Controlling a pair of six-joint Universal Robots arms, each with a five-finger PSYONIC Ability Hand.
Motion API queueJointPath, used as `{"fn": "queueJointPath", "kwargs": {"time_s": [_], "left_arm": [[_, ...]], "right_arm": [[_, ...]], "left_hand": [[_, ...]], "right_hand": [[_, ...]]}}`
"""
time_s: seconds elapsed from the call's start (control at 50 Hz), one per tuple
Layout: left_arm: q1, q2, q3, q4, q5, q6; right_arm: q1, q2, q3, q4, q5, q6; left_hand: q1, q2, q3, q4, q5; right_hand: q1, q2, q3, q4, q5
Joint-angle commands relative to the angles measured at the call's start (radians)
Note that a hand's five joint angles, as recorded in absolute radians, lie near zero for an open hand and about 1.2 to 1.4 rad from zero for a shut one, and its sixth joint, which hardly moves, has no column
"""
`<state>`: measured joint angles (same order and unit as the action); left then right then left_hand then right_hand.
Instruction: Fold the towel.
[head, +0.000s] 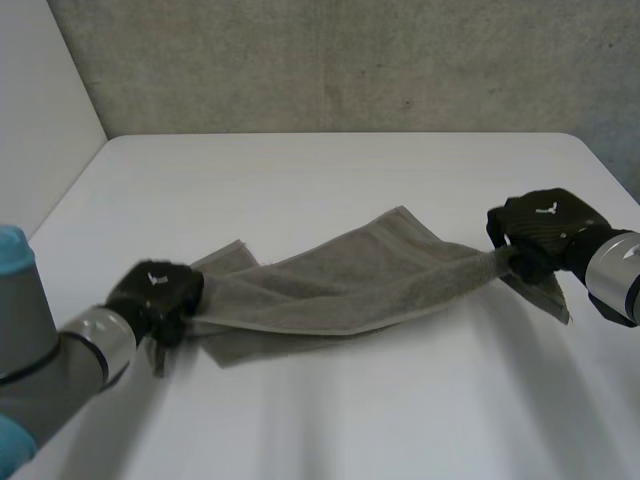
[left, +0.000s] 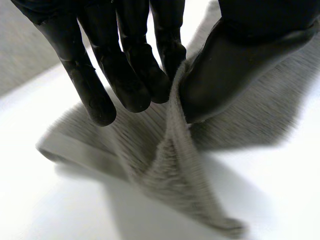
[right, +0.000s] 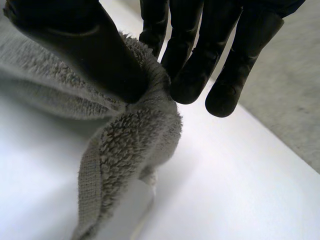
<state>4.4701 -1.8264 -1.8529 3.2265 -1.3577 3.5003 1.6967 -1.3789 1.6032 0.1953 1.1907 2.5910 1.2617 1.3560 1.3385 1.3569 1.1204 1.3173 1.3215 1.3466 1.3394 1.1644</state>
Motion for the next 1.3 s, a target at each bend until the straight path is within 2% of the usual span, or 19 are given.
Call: {"fn": "queueJointPath", "kwargs": {"time_s": [0.02,0.12,0.16,0.18,0.22,0.24,0.26,0.34,0.38,0.42,0.5,0.54,0.58,0.7,0.8,1.08,1.22,1.26,1.3], "left_arm": [[0.012,0.009,0.238,-0.059,0.002,-0.009],[0.003,-0.013,0.52,-0.128,-0.006,-0.017],[-0.003,-0.077,0.752,-0.122,-0.033,-0.035],[-0.003,-0.077,0.753,-0.122,-0.034,-0.035],[-0.011,-0.109,0.873,-0.103,-0.064,-0.058],[-0.026,-0.131,0.973,-0.07,-0.096,-0.093],[-0.043,-0.139,1.03,-0.023,-0.128,-0.143],[-0.043,-0.137,1.026,0.07,-0.15,-0.276],[-0.028,-0.132,0.979,0.09,-0.143,-0.39],[-0.02,-0.132,0.93,0.075,-0.136,-0.42],[0.005,-0.122,0.798,0.045,-0.086,-0.423],[0.023,-0.106,0.666,0.041,-0.006,-0.422],[0.031,-0.106,0.6,0.039,0.032,-0.42],[0.075,-0.079,0.396,0.035,0.115,-0.338],[0.081,-0.005,0.313,0.032,0.117,-0.25],[0.109,0.395,0.213,0.059,0.12,-0.331],[0.132,0.332,0.219,0.084,0.121,-0.385],[0.129,0.263,0.221,0.084,0.121,-0.38],[0.107,0.111,0.257,0.059,0.117,-0.357]], "right_arm": [[0.089,0.101,-0.266,0.228,0.069,-0.236],[0.166,0.136,-0.589,0.168,0.083,-0.062],[0.199,0.176,-0.798,0.014,0.063,0.097],[0.199,0.176,-0.799,0.013,0.063,0.098],[0.207,0.205,-0.881,-0.249,0.058,0.237],[0.207,0.205,-0.881,-0.251,0.058,0.238],[0.212,0.208,-0.864,-0.383,0.059,0.28],[0.207,0.213,-0.818,-0.545,0.076,0.291],[0.199,0.234,-0.79,-0.445,0.075,0.258],[0.199,0.251,-0.777,-0.341,0.061,0.226],[0.201,0.296,-0.758,-0.122,0.055,0.11],[0.196,0.317,-0.691,0.049,0.055,-0.038],[0.195,0.316,-0.64,0.096,0.053,-0.101],[0.138,0.279,-0.465,0.099,0.047,-0.193],[0.11,0.177,-0.424,0.099,0.05,-0.178],[0.103,-0.095,-0.439,0.148,0.023,-0.114],[0.1,-0.02,-0.491,0.248,0.033,-0.134],[0.095,0.052,-0.502,0.296,0.035,-0.16],[0.11,0.162,-0.535,0.415,0.049,-0.285]], "left_hand": [[0.135,0.04,0.058,0.039,0.101],[0.135,0.04,0.058,0.039,0.101],[0.135,0.04,0.058,0.039,0.101],[0.135,0.04,0.058,0.039,0.101],[0.135,0.04,0.058,0.039,0.101],[0.135,0.04,0.058,0.039,0.101],[0.135,0.04,0.058,0.039,0.101],[0.135,0.04,0.058,0.039,0.101],[0.135,0.04,0.058,0.039,0.101],[0.135,0.04,0.058,0.039,0.101],[0.135,0.04,0.058,0.039,0.101],[0.135,0.04,0.058,0.039,0.101],[0.135,0.04,0.058,0.039,0.101],[0.135,0.04,0.058,0.039,0.101],[0.135,0.04,0.058,0.039,0.101],[0.135,0.04,0.058,0.039,0.101],[0.135,0.04,0.058,0.039,0.101],[0.135,0.04,0.058,0.039,0.101],[0.135,0.04,0.058,0.039,0.101]], "right_hand": [[0.079,0.075,0.05,0.057,0.057],[0.079,0.075,0.05,0.057,0.057],[0.079,0.075,0.05,0.057,0.057],[0.079,0.075,0.05,0.057,0.057],[0.079,0.075,0.05,0.057,0.057],[0.079,0.075,0.05,0.057,0.057],[0.079,0.075,0.05,0.057,0.057],[0.079,0.075,0.05,0.057,0.057],[0.079,0.075,0.05,0.057,0.057],[0.079,0.075,0.05,0.057,0.057],[0.079,0.075,0.05,0.057,0.057],[0.079,0.075,0.05,0.057,0.057],[0.079,0.075,0.05,0.057,0.057],[0.079,0.075,0.05,0.057,0.057],[0.079,0.075,0.05,0.057,0.057],[0.079,0.075,0.05,0.057,0.057],[0.079,0.075,0.05,0.057,0.057],[0.079,0.075,0.05,0.057,0.057],[0.079,0.075,0.05,0.057,0.057]]}}
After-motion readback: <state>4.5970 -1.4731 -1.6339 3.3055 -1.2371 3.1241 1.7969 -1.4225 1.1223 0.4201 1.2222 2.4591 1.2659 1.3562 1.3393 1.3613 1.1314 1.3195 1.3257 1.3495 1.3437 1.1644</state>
